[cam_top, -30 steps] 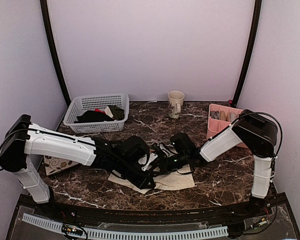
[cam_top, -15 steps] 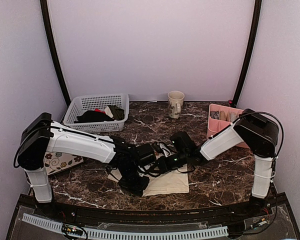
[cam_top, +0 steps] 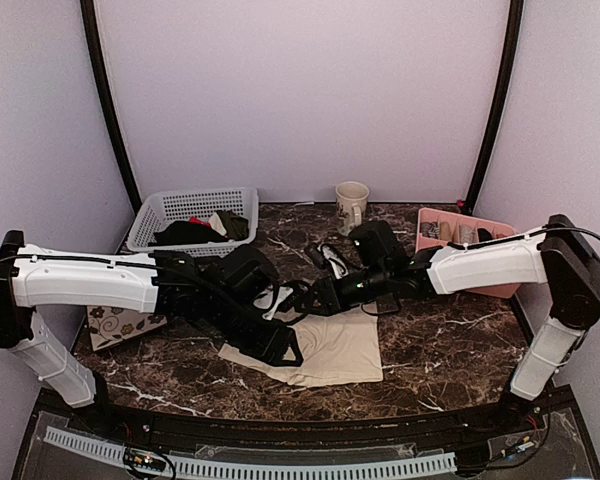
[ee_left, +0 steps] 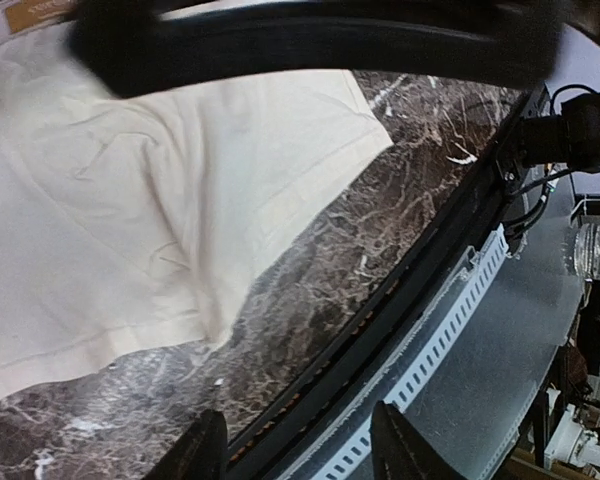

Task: Roll the underwear
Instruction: Adjust the underwear at the center of the board.

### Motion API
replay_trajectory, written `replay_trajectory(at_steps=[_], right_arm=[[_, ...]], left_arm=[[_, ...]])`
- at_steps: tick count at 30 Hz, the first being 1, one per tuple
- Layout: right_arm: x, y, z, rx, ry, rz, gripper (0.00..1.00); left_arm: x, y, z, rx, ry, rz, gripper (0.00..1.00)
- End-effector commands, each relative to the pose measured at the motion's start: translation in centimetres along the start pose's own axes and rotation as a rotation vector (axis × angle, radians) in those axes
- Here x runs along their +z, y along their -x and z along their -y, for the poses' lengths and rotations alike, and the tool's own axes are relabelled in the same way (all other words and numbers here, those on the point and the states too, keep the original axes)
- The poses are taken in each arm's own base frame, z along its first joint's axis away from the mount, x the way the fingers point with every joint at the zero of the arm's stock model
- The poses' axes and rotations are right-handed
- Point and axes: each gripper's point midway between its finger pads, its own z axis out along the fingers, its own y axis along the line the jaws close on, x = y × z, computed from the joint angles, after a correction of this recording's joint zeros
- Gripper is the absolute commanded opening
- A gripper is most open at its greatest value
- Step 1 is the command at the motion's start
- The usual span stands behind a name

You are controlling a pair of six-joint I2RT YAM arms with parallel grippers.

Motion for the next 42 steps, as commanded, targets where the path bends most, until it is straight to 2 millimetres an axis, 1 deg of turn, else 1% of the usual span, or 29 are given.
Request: replay_trajectory(at_steps=[1, 2, 3, 4, 5, 7, 8, 9, 12, 16, 18, 20, 23, 26, 28, 31, 33, 35, 38, 40, 42], right_arm=[[-2.5, -1.0, -0.8, -0.013, -0.038, -0.042, 0.4], [-2.7, -1.9, -0.2, -0.006, -0.063, -0.067, 0.39], [-3.6, -2.4, -0.2, -0.012, -0.081, -0.072, 0.38], [-3.9, -3.3, 0.2, -0.005, -0.098, -0.092, 0.37], [-4.1, -4.4, 0.9, 0.004, -0.116, -0.117, 0.37], [-4.4, -6.5, 2.4, 0.029, -0.161, -0.17, 0.31], [-4.6, -8.0, 3.6, 0.054, -0.189, -0.199, 0.28], [-4.8, -8.9, 4.5, 0.079, -0.208, -0.214, 0.26], [-5.2, -11.0, 6.4, 0.14, -0.229, -0.237, 0.24], [-5.2, -13.8, 7.9, 0.166, -0.262, -0.305, 0.22], [-5.5, -15.4, 8.9, 0.175, -0.297, -0.344, 0.21], [-6.1, -16.6, 9.6, 0.186, -0.325, -0.374, 0.2], [-7.0, -17.8, 9.7, 0.202, -0.346, -0.404, 0.2], [-8.0, -18.1, 9.2, 0.216, -0.363, -0.404, 0.2], [-8.5, -17.7, 8.4, 0.221, -0.353, -0.387, 0.2], [-9.0, -16.5, 6.4, 0.209, -0.305, -0.357, 0.2], [-9.8, -15.2, 5.7, 0.188, -0.306, -0.333, 0.21], [-10.5, -13.3, 5.2, 0.168, -0.301, -0.286, 0.24], [-11.3, -10.4, 5.3, 0.146, -0.304, -0.221, 0.29], [-11.8, -8.3, 5.5, 0.121, -0.326, -0.177, 0.31], [-12.5, -6.0, 5.7, 0.096, -0.354, -0.125, 0.34]], left_arm=[[-1.2, 0.4, -5.6, -0.104, 0.137, 0.051, 0.51], [-1.5, 0.6, -6.8, -0.127, 0.162, 0.062, 0.5], [-1.6, 0.9, -7.7, -0.139, 0.18, 0.073, 0.5], [-1.6, 1.0, -8.5, -0.144, 0.202, 0.078, 0.49], [-1.4, 1.2, -9.2, -0.146, 0.216, 0.073, 0.48], [-0.9, 1.2, -10.5, -0.155, 0.265, 0.048, 0.43], [-0.5, 1.1, -10.9, -0.154, 0.281, 0.034, 0.4], [-0.1, 1.0, -11.2, -0.156, 0.284, 0.022, 0.38], [1.4, 0.4, -12.0, -0.178, 0.303, -0.022, 0.37], [2.8, -0.9, -14.0, -0.189, 0.361, -0.052, 0.32], [3.0, -1.8, -15.5, -0.18, 0.416, -0.058, 0.32], [3.3, -2.3, -16.6, -0.162, 0.46, -0.072, 0.31], [3.7, -2.5, -18.0, -0.141, 0.504, -0.1, 0.31], [4.2, -1.8, -19.3, -0.112, 0.539, -0.109, 0.3], [4.2, -0.6, -19.6, -0.069, 0.567, -0.102, 0.31], [3.9, 1.6, -19.5, 0.001, 0.579, -0.079, 0.33], [3.7, 3.2, -18.4, 0.041, 0.528, -0.06, 0.37], [3.3, 4.8, -16.8, 0.109, 0.478, -0.038, 0.44], [1.7, 6.8, -14.7, 0.166, 0.429, 0.016, 0.56], [0.1, 8.0, -13.3, 0.18, 0.406, 0.07, 0.68], [-1.8, 9.0, -11.8, 0.19, 0.381, 0.133, 0.88]])
